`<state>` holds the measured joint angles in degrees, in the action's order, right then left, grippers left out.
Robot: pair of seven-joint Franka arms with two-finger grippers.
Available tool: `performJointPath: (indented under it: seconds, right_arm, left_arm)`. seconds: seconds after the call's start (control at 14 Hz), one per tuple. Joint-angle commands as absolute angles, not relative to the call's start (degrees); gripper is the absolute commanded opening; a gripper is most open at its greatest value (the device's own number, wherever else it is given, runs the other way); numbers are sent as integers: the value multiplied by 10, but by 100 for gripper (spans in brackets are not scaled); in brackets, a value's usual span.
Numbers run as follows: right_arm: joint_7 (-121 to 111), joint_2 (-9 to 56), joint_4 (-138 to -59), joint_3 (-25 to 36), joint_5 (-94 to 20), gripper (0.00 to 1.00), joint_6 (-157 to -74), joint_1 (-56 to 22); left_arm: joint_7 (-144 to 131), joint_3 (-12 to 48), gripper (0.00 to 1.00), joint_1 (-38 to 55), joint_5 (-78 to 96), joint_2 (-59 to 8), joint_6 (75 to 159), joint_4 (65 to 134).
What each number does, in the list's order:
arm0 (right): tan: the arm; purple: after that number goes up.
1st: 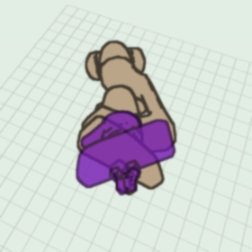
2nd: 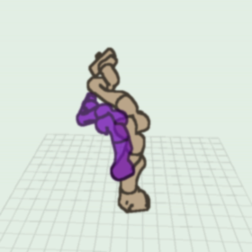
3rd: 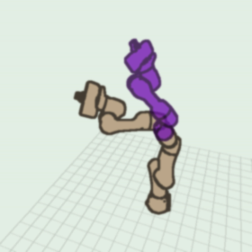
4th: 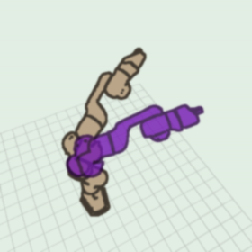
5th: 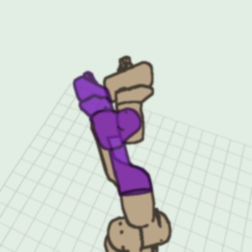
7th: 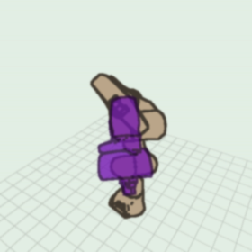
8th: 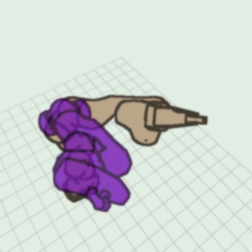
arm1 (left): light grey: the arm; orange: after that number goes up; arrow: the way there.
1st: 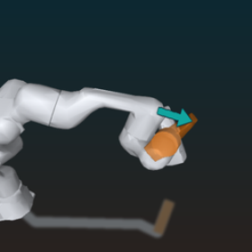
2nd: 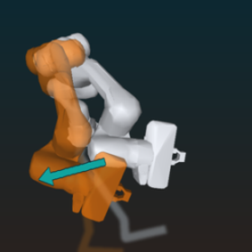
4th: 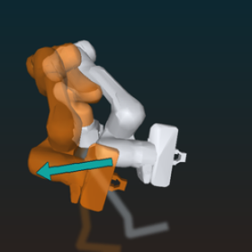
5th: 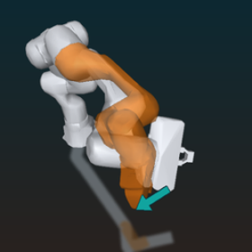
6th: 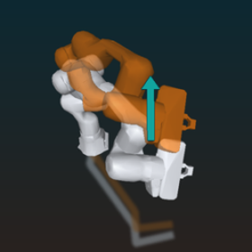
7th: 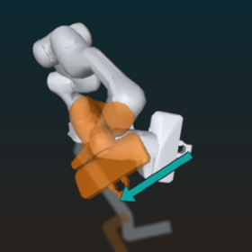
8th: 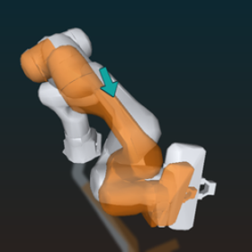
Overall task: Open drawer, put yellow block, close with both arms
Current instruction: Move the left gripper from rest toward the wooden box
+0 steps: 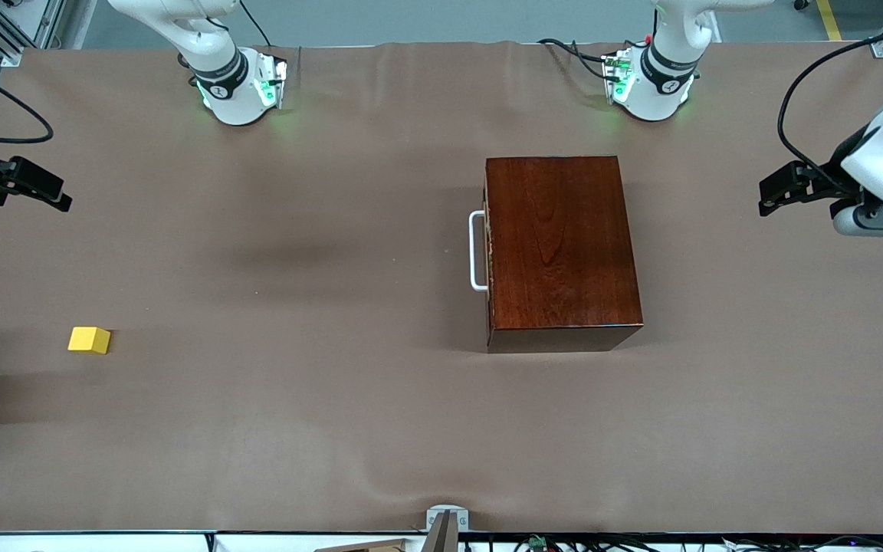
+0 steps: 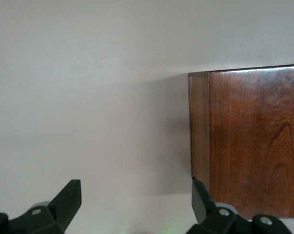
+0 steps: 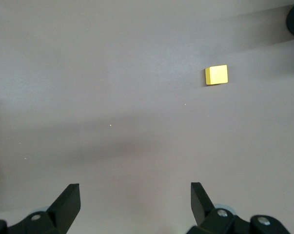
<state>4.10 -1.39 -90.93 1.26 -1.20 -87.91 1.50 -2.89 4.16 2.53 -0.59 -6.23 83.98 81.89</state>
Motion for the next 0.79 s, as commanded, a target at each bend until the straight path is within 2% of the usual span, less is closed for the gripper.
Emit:
performJointPath:
  seconds: [0.0,0.71]
  right_arm:
    - [42,-15,-908,12,-18,100,-881,16]
    - [42,-15,-908,12,-18,100,-881,18]
  left_arm:
    - [-50,46,100,33,-10,-123,794,735]
    - [-147,43,100,58,23,-132,796,706]
